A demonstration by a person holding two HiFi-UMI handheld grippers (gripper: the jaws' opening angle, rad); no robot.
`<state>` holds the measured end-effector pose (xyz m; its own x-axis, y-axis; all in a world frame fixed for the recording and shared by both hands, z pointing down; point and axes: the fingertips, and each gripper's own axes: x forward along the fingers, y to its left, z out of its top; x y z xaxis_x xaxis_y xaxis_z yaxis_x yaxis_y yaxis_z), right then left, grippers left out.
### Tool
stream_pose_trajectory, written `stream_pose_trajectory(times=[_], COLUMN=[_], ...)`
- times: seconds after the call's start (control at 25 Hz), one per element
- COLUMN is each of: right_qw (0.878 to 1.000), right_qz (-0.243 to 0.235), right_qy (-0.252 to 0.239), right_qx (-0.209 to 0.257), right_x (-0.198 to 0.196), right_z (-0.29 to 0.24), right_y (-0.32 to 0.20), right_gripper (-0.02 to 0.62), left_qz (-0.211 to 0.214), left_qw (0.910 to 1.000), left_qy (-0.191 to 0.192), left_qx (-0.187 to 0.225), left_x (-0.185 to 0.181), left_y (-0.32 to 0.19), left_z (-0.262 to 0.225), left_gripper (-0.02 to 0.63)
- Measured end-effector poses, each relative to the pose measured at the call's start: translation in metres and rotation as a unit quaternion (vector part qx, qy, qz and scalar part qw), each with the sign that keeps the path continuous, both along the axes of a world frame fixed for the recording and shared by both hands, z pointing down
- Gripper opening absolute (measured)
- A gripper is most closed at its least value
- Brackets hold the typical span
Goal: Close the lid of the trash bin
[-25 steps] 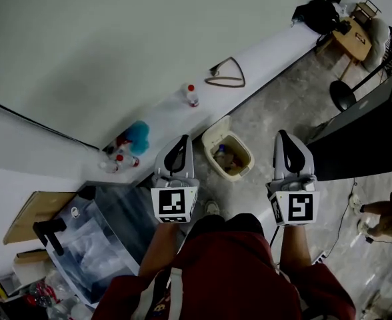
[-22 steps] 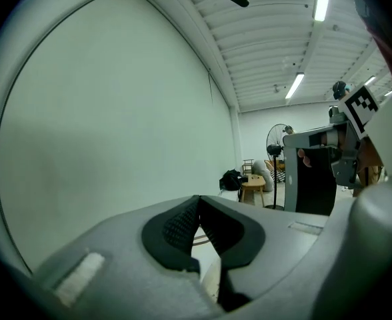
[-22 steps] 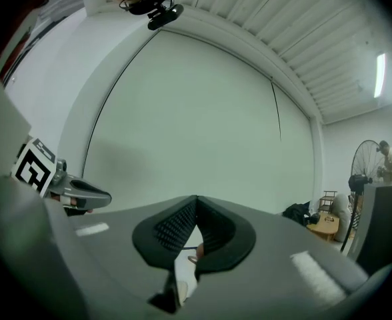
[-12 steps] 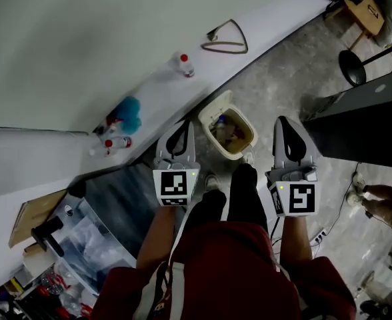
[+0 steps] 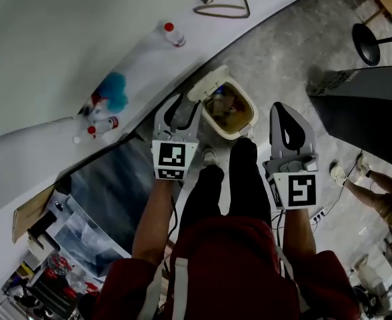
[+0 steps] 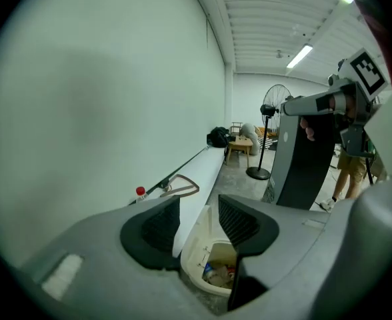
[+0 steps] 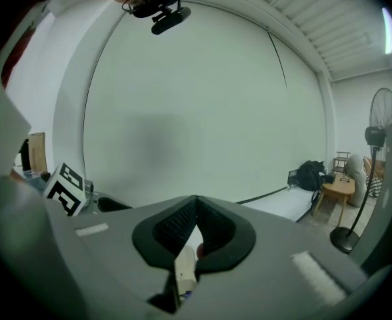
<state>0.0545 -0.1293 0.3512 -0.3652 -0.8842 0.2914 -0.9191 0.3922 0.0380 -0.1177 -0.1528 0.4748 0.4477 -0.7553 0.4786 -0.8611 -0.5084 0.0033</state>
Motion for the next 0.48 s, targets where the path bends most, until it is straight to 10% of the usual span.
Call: stream_pose_trajectory(times=[0.48], right_qw=[0.997], right_qz=[-0.023], right_qy=[-0.004], right_qx=[-0.076], right_x=[0.013], right_z=[0.073], right_y=[-0.002], right_gripper=[0.000], left_qz=[0.018], left_qw=[0.9947], left_qy=[-0.063], left_qx=[-0.080], left_x=[0.016], left_y=[-0.025], left_z=[0.113], left_gripper=[0.245])
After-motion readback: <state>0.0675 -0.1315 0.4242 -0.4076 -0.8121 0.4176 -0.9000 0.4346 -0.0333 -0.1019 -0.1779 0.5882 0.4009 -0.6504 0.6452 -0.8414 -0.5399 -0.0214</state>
